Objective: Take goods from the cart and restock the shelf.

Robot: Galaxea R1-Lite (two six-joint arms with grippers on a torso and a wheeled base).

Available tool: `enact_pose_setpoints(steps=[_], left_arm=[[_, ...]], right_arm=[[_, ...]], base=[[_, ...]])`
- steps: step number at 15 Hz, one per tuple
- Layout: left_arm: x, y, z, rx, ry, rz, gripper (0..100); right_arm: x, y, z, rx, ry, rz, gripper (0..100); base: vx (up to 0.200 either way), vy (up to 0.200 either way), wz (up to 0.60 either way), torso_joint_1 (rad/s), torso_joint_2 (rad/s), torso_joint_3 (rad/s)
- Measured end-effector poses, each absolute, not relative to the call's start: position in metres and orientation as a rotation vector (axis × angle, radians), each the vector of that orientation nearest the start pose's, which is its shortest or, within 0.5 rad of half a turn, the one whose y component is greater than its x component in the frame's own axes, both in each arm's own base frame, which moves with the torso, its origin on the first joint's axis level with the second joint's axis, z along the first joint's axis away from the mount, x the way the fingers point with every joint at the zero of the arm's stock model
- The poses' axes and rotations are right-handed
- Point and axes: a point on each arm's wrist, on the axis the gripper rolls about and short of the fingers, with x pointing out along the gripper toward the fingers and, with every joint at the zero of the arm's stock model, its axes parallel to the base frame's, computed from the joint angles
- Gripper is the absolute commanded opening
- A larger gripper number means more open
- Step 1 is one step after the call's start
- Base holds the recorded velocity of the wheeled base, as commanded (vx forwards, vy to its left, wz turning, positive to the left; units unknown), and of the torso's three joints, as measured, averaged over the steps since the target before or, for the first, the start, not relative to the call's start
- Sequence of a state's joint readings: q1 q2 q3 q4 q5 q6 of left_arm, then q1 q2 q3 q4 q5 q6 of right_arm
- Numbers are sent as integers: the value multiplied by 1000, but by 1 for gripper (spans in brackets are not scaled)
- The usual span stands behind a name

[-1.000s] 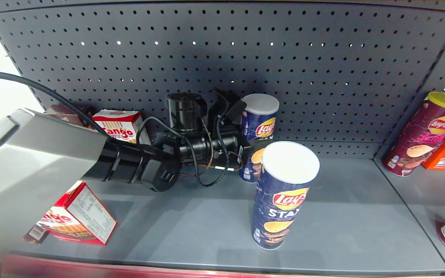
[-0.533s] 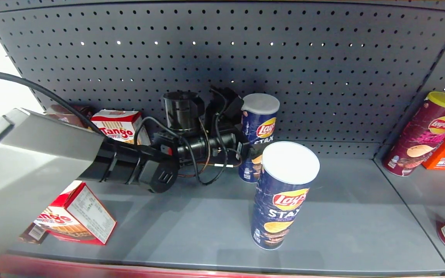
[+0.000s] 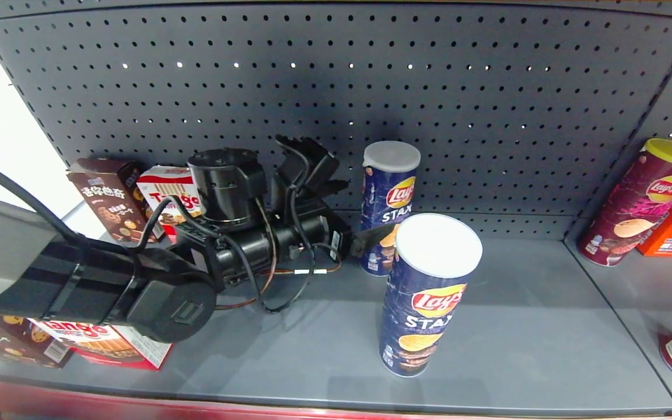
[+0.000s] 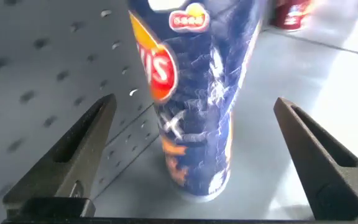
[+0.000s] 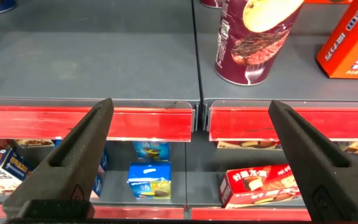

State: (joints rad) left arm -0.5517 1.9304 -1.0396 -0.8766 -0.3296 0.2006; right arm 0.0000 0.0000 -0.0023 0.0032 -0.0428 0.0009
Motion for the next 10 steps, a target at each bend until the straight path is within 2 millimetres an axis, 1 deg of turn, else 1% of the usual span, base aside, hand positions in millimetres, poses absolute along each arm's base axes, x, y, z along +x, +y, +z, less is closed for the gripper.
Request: enact_pose_setpoints(steps=[4, 10], left_arm=[[309, -201, 195, 219, -85, -823, 100], [314, -201, 187, 252, -57, -731, 100]], right_arm=[[-23, -1, 76, 1, 1, -42, 100], [-23, -1, 76, 1, 1, -43, 100]], base=[[0, 0, 0, 0, 0, 0], [0, 0, 0, 0, 0, 0]])
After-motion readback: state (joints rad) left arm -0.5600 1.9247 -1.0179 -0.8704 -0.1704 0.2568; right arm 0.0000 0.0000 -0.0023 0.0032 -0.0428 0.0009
